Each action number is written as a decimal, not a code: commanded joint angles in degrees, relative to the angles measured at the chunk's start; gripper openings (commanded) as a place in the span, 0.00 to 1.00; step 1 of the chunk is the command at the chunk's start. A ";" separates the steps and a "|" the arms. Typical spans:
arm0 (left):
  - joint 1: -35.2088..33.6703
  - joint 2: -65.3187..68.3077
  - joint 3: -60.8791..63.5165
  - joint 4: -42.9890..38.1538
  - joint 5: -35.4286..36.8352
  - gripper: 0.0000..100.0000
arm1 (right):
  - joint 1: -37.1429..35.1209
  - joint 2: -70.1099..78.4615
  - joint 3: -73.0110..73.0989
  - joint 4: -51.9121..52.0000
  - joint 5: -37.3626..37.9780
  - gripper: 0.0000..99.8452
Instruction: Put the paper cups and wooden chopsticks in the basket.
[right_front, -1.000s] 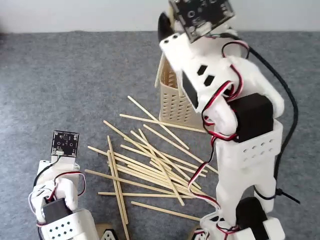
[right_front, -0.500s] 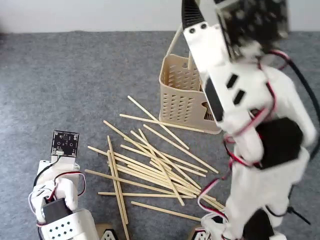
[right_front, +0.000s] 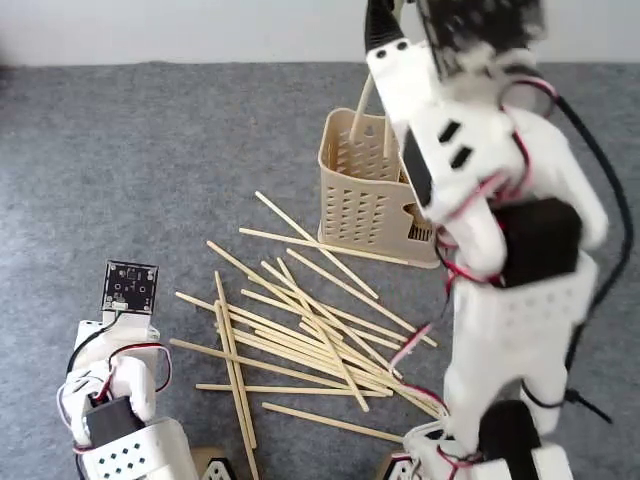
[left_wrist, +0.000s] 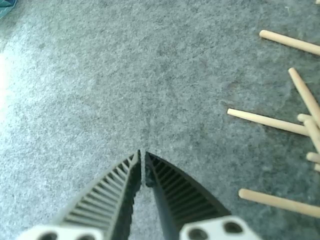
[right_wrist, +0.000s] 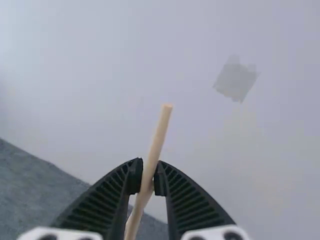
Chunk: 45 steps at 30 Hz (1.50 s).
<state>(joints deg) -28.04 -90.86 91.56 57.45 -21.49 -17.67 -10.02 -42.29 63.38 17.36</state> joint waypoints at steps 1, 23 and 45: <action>0.44 -0.53 -0.31 -1.05 -0.44 0.01 | 0.75 2.77 -2.29 0.22 -1.67 0.01; 0.44 -0.53 -0.31 -1.05 -0.44 0.01 | 3.82 15.60 -2.29 6.20 -7.03 0.16; 1.49 -0.44 -14.02 8.44 0.09 0.09 | 4.35 -6.02 11.87 39.25 -11.52 0.02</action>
<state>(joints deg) -27.96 -90.86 85.49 62.37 -21.49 -13.98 -11.25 -36.40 100.48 4.79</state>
